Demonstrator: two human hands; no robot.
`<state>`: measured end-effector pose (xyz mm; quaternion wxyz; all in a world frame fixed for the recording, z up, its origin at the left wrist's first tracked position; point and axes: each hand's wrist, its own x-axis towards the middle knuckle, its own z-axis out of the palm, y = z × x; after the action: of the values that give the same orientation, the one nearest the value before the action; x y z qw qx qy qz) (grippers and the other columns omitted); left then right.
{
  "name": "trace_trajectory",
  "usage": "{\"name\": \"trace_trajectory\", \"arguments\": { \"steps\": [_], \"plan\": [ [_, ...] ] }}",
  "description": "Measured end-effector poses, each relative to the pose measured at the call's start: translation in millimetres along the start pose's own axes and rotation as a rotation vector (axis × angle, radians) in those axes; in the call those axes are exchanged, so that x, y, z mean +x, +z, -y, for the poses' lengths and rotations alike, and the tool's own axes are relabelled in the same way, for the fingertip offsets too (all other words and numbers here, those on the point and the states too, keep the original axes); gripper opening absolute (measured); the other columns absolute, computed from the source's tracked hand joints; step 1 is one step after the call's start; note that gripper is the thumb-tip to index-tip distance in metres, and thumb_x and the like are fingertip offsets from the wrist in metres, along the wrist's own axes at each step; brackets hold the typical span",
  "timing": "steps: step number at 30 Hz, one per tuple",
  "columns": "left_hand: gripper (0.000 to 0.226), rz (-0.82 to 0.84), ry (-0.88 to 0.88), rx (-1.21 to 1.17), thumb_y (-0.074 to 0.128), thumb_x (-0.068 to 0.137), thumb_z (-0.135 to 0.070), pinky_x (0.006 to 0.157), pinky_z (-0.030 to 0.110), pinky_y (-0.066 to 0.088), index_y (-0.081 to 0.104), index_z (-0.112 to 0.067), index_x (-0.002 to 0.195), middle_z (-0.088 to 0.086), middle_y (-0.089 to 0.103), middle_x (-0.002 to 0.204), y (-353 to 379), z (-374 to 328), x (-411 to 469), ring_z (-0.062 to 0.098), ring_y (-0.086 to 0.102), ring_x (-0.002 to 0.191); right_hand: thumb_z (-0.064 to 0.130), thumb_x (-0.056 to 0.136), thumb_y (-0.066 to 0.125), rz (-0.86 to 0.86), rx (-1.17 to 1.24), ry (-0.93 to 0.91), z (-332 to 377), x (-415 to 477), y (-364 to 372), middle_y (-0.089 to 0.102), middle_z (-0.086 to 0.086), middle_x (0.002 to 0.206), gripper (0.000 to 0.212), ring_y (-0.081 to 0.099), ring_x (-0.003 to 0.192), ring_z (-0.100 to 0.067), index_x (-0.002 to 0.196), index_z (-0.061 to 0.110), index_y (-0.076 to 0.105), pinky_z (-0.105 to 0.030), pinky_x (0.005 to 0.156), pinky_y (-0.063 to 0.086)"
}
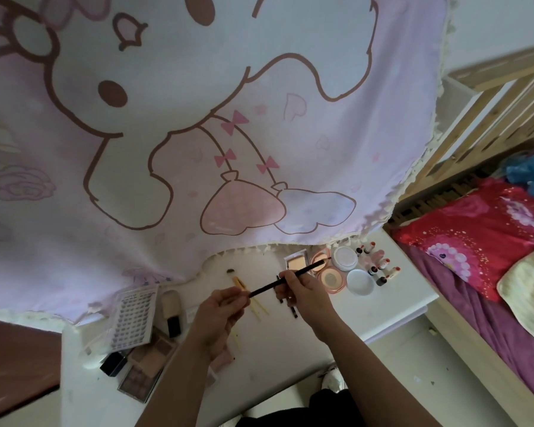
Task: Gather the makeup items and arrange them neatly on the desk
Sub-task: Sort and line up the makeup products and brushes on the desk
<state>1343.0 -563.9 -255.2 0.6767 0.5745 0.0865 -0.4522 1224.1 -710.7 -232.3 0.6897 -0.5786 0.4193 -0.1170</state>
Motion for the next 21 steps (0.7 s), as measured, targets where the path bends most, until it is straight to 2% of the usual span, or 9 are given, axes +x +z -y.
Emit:
{"name": "trace_trajectory", "arguments": {
  "steps": [2,5,8,11,14,16,18,21],
  "plan": [
    [0.021,0.046,-0.004,0.072,0.063,0.086,0.010,0.079,0.027,0.054,0.062,0.001,0.105,0.015,0.074,0.098,-0.1,2.1,3.0,0.022,0.069,0.088,0.023,0.104,0.049,0.008,0.041,0.037,-5.9,2.4,-4.9,0.073,-0.011,0.082,0.024,0.066,0.072,-0.015,0.101,0.007,0.067,-0.023,0.060,0.047],
    [0.020,0.093,-0.020,0.185,0.067,0.083,0.010,0.074,0.027,0.056,0.065,0.002,0.101,0.015,0.075,0.092,4.1,10.7,7.4,0.023,0.070,0.085,0.025,0.104,0.049,-0.001,0.040,0.064,-17.0,7.3,-12.5,0.069,-0.006,0.076,0.025,0.064,0.071,-0.016,0.100,0.008,0.067,-0.023,0.060,0.046],
    [0.022,0.194,-0.010,0.532,0.074,0.082,-0.001,0.074,0.028,0.058,0.072,-0.006,0.104,0.014,0.075,0.088,10.1,28.3,14.1,0.021,0.071,0.081,0.030,0.101,0.053,0.011,-0.101,0.089,-25.3,14.0,-19.2,0.066,-0.001,0.071,0.027,0.060,0.065,-0.011,0.100,0.009,0.069,-0.022,0.060,0.044],
    [0.020,0.242,0.046,0.940,0.075,0.085,-0.017,0.074,0.020,0.051,0.076,-0.018,0.105,0.000,0.076,0.091,14.0,48.7,27.1,0.009,0.067,0.081,0.034,0.099,0.057,0.057,-0.242,0.095,-35.7,20.6,-18.2,0.067,0.003,0.073,0.026,0.060,0.064,-0.008,0.092,0.012,0.069,-0.017,0.058,0.042],
    [0.019,0.073,-0.028,0.864,0.073,0.087,-0.016,0.068,0.022,0.049,0.074,-0.017,0.106,0.003,0.074,0.093,13.2,66.4,37.4,0.011,0.063,0.077,0.037,0.100,0.054,0.100,-0.353,0.152,-57.5,29.9,-19.9,0.069,0.002,0.093,0.026,0.066,0.077,-0.009,0.113,0.019,0.065,-0.022,0.067,0.047],
    [0.013,-0.065,-0.091,0.757,0.074,0.086,-0.015,0.070,0.033,0.056,0.074,-0.014,0.099,0.008,0.074,0.085,13.5,74.6,40.6,0.016,0.063,0.072,0.040,0.099,0.053,0.092,-0.498,0.183,-74.1,36.1,-27.2,0.069,0.000,0.109,0.036,0.067,0.092,-0.014,0.128,0.019,0.058,-0.030,0.081,0.051],
    [0.003,-0.152,-0.114,0.729,0.076,0.084,-0.016,0.078,0.043,0.060,0.073,-0.018,0.083,0.008,0.074,0.076,17.6,84.2,46.7,0.020,0.066,0.068,0.039,0.098,0.054,0.084,-0.655,0.212,-89.1,42.6,-38.4,0.066,-0.002,0.119,0.040,0.064,0.106,-0.019,0.133,0.017,0.056,-0.032,0.094,0.048],
    [0.013,-0.230,-0.119,0.748,0.079,0.081,-0.020,0.076,0.045,0.060,0.072,-0.020,0.070,0.005,0.073,0.066,30.0,98.7,54.9,0.023,0.071,0.066,0.035,0.097,0.057,0.088,-0.706,0.273,-107.0,48.2,-53.4,0.066,-0.005,0.119,0.037,0.061,0.110,-0.020,0.129,0.016,0.057,-0.029,0.093,0.045]
  ]
}}
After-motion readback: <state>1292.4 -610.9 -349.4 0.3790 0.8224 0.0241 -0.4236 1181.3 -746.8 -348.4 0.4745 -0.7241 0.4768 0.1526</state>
